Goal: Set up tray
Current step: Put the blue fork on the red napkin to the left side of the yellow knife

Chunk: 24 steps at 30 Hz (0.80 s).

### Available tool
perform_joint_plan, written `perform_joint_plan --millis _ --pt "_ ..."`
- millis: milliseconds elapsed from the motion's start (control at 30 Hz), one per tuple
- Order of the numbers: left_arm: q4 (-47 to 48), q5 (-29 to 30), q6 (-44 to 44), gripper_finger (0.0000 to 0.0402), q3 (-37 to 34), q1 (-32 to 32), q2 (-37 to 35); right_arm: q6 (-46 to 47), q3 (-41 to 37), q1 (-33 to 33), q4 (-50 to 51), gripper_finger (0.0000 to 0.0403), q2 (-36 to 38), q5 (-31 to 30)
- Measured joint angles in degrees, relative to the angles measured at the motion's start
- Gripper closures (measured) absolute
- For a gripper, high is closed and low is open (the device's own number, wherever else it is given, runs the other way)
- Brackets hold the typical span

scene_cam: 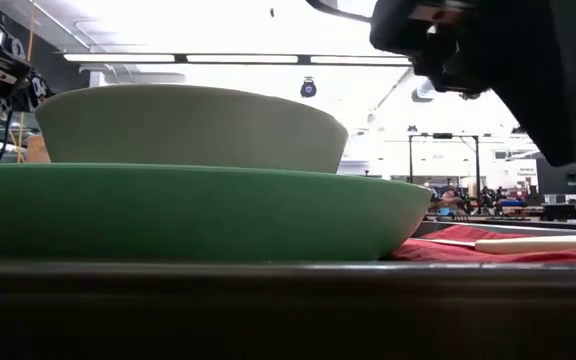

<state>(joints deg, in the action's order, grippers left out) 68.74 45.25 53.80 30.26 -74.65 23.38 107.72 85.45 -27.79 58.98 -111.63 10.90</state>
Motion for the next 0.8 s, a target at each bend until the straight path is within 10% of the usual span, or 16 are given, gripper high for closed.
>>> perform_joint_plan --millis 800 --pt "0.16 0.26 0.0 0.0323 0.0 0.01 0.02 -6.88 0.0 7.85 22.46 0.0258 0.0 -7.75"
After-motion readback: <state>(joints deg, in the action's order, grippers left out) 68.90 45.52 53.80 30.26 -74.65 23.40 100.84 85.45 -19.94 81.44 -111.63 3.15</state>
